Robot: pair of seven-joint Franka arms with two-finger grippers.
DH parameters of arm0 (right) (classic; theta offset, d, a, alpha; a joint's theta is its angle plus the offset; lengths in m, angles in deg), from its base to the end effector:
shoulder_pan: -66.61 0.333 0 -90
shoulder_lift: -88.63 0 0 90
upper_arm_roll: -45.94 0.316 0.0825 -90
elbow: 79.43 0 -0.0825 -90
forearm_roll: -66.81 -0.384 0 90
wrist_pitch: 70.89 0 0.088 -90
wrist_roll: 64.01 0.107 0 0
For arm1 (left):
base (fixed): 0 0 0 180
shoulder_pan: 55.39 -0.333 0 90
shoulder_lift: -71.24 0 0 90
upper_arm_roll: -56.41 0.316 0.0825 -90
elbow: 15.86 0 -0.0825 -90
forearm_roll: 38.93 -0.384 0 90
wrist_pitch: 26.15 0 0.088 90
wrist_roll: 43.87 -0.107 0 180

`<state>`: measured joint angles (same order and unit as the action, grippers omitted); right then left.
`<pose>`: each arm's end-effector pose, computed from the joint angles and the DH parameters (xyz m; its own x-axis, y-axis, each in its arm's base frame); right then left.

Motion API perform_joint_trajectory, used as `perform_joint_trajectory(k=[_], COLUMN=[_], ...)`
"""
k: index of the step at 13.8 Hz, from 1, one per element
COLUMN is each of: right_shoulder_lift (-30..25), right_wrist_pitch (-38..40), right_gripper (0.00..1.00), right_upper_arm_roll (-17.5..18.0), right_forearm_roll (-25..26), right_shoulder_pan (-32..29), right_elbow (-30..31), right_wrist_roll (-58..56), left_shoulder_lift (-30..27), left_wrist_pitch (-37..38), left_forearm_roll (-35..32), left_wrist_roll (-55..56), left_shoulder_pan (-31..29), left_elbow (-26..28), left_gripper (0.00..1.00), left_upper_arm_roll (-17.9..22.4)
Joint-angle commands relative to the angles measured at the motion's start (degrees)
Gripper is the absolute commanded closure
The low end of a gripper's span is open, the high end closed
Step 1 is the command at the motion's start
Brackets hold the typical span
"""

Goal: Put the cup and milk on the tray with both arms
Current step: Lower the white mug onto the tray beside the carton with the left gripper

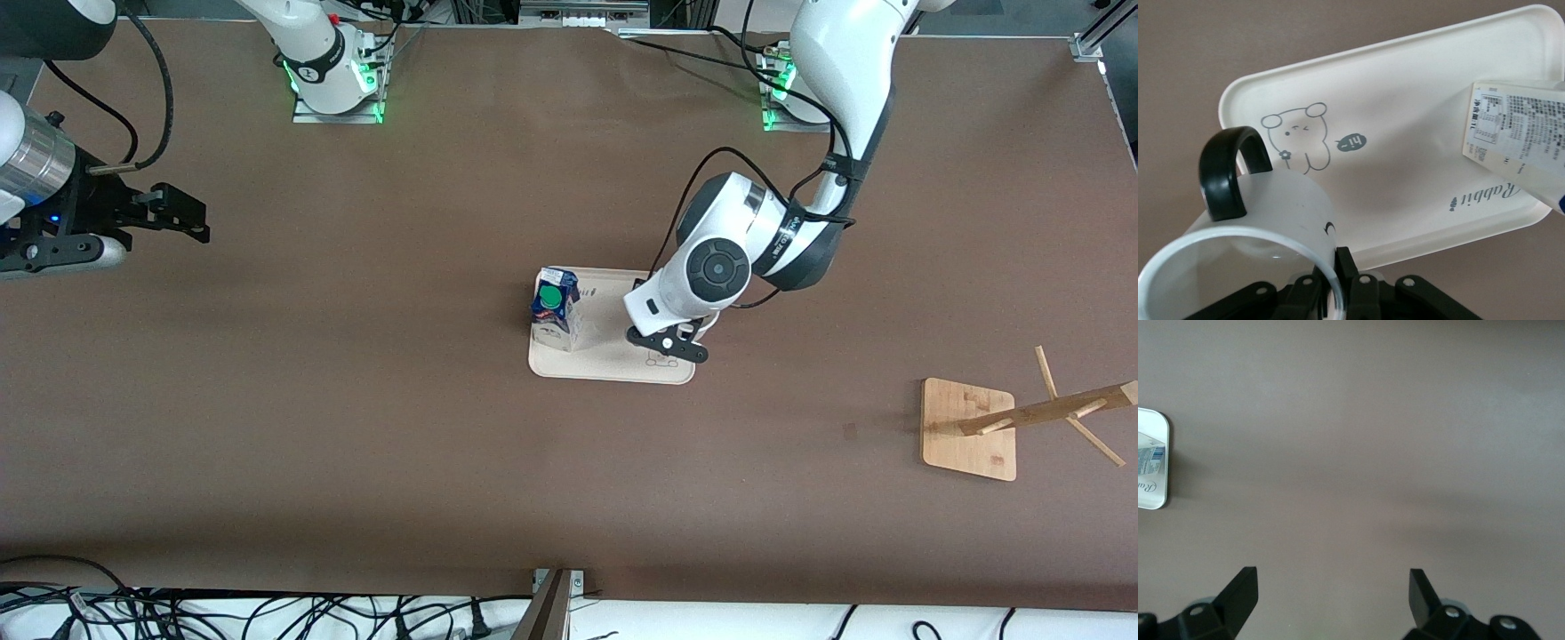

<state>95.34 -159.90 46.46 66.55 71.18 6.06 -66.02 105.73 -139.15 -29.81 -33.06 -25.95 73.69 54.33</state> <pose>0.5853 0.0523 0.5932 0.9908 0.1235 -0.0554 0.1233 -0.9923 -0.0075 0.5741 -0.3602 0.2794 0.9335 -0.2821 -0.2215 -0.2630 -0.9583 0.1121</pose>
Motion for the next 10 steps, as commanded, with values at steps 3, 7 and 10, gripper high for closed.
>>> perform_joint_trajectory(k=[3, 7, 10], right_shoulder_lift=[-0.5, 0.3, 0.4], right_wrist_pitch=[-0.6, -0.8, -1.1], right_gripper=[0.0, 0.0, 0.0], right_upper_arm_roll=[1.0, 1.0, 1.1], right_forearm_roll=[0.8, 1.0, 1.0], right_shoulder_pan=[-1.3, -1.2, -1.3], right_elbow=[-0.6, -0.6, -0.6], right_wrist_roll=[0.1, 0.1, 0.1], left_shoulder_lift=[0.7, 3.5, 4.6], left_wrist_pitch=[1.5, 0.9, 0.9], left_forearm_roll=[3.9, 5.6, 5.5], left_wrist_roll=[0.7, 0.7, 0.5], left_shoulder_pan=[2.5, 3.4, 3.6], left_elbow=[-2.4, -4.9, -5.5], left_gripper=[1.0, 1.0, 1.0], left_upper_arm_roll=[0.6, 0.6, 0.6])
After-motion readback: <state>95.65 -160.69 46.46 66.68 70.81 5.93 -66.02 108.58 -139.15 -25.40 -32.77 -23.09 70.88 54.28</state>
